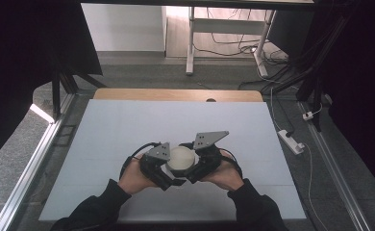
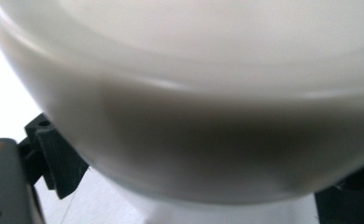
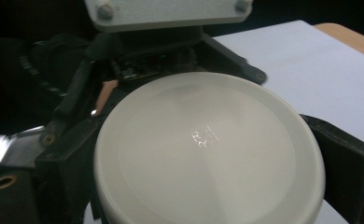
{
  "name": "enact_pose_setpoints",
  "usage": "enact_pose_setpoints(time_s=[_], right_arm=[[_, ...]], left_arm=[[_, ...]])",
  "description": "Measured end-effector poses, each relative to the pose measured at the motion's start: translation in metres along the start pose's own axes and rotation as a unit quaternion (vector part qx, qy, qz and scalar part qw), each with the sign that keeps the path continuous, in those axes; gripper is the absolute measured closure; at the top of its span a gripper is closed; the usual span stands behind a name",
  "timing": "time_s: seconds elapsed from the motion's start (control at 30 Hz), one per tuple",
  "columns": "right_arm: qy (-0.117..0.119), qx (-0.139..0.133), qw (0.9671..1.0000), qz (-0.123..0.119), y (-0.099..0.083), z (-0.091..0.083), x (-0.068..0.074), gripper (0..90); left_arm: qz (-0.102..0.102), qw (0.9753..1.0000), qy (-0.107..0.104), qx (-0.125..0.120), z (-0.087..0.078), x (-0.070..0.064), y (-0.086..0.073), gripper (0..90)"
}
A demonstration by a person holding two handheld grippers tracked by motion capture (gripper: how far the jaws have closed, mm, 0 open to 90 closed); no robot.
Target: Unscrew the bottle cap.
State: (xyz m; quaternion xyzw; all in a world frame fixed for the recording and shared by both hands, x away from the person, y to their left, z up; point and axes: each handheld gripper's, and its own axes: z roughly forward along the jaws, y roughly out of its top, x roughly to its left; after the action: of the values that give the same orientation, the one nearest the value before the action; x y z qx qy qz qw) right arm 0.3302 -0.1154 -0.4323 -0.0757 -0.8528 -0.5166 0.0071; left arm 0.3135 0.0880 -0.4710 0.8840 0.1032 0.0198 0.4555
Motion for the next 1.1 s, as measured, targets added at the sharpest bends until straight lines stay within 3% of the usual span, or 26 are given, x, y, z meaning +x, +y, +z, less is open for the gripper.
enact_pose_setpoints(time_s=[0.03, 0.07, 0.1, 0.2, 0.27, 0.3, 0.33, 0.37, 0.43, 0.47, 0.57, 0.67, 0.7, 0.9, 1.0, 1.1], right_arm=[[0.000, 0.000, 1.0000, 0.000, 0.000, 0.000, 0.000, 7.2], [0.025, -0.003, 0.9997, -0.006, 0.000, -0.002, -0.001, 7.2], [0.032, -0.003, 0.9995, -0.009, 0.000, -0.002, -0.001, 7.2], [0.030, 0.001, 0.9994, -0.015, 0.000, -0.003, 0.000, 7.1], [0.008, 0.004, 0.9999, -0.013, 0.001, -0.002, 0.002, 6.7], [0.008, 0.004, 0.9999, -0.013, 0.001, -0.002, 0.002, 6.7], [-0.017, -0.001, 0.9999, 0.000, 0.002, -0.001, 0.003, 1.9], [-0.028, -0.005, 0.9996, 0.005, 0.004, -0.002, 0.003, 0.6], [-0.039, -0.005, 0.9992, 0.009, 0.006, -0.003, 0.003, 0.0], [-0.070, -0.005, 0.9975, 0.011, 0.009, -0.007, 0.005, 0.0], [-0.088, -0.012, 0.9958, 0.023, 0.012, -0.009, 0.007, 0.0], [-0.121, -0.025, 0.9913, 0.045, 0.014, -0.008, 0.010, 0.0], [-0.140, -0.030, 0.9885, 0.050, 0.013, -0.003, 0.012, 0.0], [-0.175, -0.026, 0.9829, 0.052, 0.011, 0.009, 0.017, 0.0], [-0.196, -0.015, 0.9794, 0.047, 0.010, 0.014, 0.021, 3.6], [-0.201, -0.015, 0.9781, 0.050, 0.009, 0.016, 0.023, 6.6]], left_arm=[[0.004, 0.9999, -0.010, -0.001, 0.000, 0.000, 0.000, 7.5], [0.007, 0.9998, -0.017, -0.003, 0.000, -0.001, 0.000, 7.5], [0.011, 0.9997, -0.021, -0.003, 0.000, -0.001, 0.001, 7.5], [0.016, 0.9998, -0.014, 0.001, 0.000, -0.002, 0.001, 7.5], [0.011, 0.9999, -0.003, 0.002, 0.000, -0.002, 0.001, 7.4], [0.005, 1.0000, 0.003, -0.001, -0.001, -0.001, 0.000, 7.4], [0.000, 1.0000, 0.009, -0.003, -0.001, 0.000, 0.000, 7.4], [-0.005, 0.9999, 0.016, -0.004, -0.002, 0.000, 0.000, 7.5], [-0.018, 0.9993, 0.032, -0.006, -0.004, 0.002, -0.001, 7.4], [-0.023, 0.9989, 0.040, -0.007, -0.005, 0.003, -0.001, 7.4], [-0.044, 0.9969, 0.063, -0.014, -0.007, 0.005, -0.002, 7.5], [-0.061, 0.9949, 0.078, -0.021, -0.009, 0.006, -0.002, 7.4], [-0.062, 0.9944, 0.083, -0.020, -0.009, 0.005, -0.002, 7.4], [-0.068, 0.9920, 0.106, -0.004, -0.005, 0.001, 0.002, 7.5], [-0.075, 0.9910, 0.110, -0.001, -0.003, -0.001, 0.004, 7.4], [-0.077, 0.9909, 0.110, -0.001, -0.003, -0.001, 0.004, 7.4]])
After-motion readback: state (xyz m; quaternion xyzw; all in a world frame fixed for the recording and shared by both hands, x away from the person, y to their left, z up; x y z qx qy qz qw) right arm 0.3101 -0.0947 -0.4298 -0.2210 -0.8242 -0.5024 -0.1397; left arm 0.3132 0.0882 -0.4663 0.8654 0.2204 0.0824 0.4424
